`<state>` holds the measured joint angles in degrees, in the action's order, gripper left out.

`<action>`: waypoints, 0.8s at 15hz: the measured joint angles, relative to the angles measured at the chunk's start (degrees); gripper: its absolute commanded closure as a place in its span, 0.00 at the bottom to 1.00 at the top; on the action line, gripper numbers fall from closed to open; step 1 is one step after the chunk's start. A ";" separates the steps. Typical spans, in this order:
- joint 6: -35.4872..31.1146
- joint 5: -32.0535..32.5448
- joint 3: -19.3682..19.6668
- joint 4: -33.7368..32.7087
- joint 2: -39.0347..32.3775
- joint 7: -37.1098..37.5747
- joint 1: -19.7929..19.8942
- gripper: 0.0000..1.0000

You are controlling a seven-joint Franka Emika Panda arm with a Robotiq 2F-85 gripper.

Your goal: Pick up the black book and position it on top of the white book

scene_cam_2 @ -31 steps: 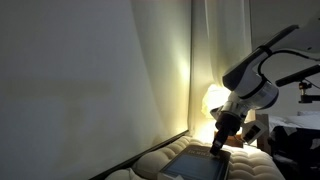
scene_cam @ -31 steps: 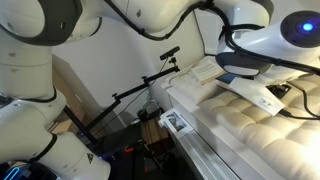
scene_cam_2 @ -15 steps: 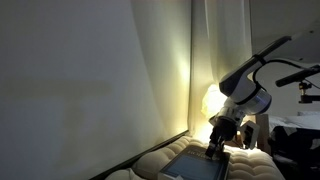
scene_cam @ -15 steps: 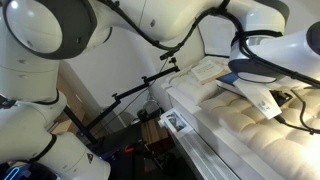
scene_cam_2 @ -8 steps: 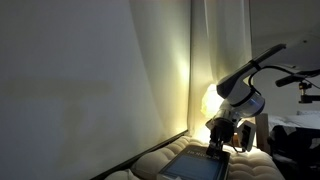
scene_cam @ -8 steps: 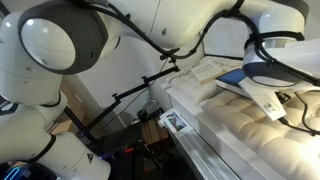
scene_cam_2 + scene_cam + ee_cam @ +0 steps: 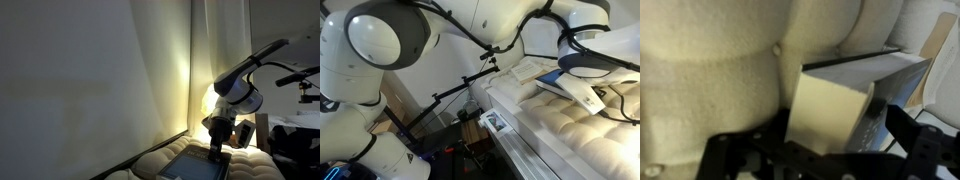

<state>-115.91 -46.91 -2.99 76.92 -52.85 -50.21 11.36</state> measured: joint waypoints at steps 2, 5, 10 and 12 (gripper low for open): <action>-0.16 1.45 -0.46 0.10 0.26 -0.02 -0.01 0.28; -0.67 2.21 -1.00 0.43 0.72 -0.07 0.00 0.48; -1.51 2.21 -1.98 2.32 2.66 -0.25 0.19 0.70; -3.08 2.18 -2.37 4.10 4.07 -0.80 0.25 0.71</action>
<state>-118.99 -44.74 -5.36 81.03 -48.78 -51.01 11.61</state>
